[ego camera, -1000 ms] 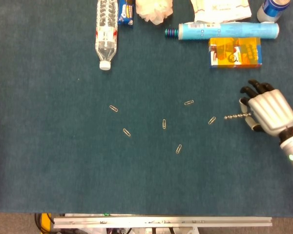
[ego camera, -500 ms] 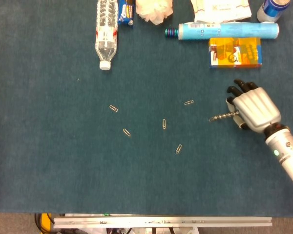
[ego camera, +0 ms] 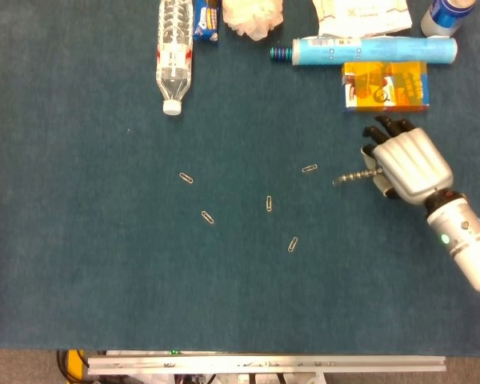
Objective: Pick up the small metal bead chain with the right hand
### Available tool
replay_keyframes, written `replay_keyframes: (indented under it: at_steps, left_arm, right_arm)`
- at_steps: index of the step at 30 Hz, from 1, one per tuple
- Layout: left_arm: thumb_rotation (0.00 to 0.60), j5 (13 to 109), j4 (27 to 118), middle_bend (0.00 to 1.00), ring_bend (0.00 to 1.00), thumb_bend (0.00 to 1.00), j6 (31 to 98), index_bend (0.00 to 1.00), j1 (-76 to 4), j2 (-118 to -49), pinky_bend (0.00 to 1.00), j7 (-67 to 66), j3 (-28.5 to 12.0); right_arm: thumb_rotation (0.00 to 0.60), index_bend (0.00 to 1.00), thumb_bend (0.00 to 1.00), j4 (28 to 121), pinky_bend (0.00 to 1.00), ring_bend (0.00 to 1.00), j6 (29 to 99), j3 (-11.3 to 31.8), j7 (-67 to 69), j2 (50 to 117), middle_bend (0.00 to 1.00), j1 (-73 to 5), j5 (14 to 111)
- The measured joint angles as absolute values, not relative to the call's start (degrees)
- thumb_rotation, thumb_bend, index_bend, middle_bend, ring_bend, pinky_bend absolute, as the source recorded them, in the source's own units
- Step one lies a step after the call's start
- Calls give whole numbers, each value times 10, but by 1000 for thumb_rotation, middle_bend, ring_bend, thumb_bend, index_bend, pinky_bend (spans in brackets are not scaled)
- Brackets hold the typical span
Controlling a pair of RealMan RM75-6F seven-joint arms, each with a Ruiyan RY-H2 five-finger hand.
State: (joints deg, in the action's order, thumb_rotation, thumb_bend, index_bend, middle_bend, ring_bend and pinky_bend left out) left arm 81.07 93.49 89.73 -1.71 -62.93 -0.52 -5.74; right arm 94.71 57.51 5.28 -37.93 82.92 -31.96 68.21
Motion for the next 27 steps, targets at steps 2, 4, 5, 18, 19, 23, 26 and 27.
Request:
replay_keyframes:
  at_steps: [2,4,5,18,19,23,26,27]
  left_arm:
    - [600,811,935,158,224,0,897,245,-17,-629,286,-5,-57]
    - [600,811,935,157,224,0,897,247,-16,-629,286,-4,-57]
    - [600,810,935,157,224,0,897,248,-16,-628,286,-4,-58]
    - [600,806,937,158,224,0,899,253,-13,-625,289,3,-60]
    - [600,806,937,158,224,0,899,254,-12,-624,289,4,-60]
    - [600,805,938,158,224,0,902,254,-10,-622,290,8,-61]
    - [600,807,939,158,224,0,904,254,-9,-621,291,9,-61]
    - [600,807,939,158,224,0,904,255,-9,-621,291,9,-61]
  right_arm:
    - [600,585,323,946,248,132,573,57,-384,831,285,-326,674]
    - [600,585,323,943,248,132,569,62,-388,834,285,-334,664]
    - [600,586,323,941,248,132,566,64,-390,836,285,-338,659]
    - [600,587,323,888,248,132,541,76,-411,883,286,-388,606]
    - [600,587,323,886,248,132,540,75,-411,885,286,-391,604]
    - [600,587,323,880,248,132,538,73,-414,894,286,-399,600]
    - [600,587,322,879,248,132,539,70,-417,898,286,-406,599]
    - [600,587,322,879,248,132,540,69,-418,899,286,-407,599]
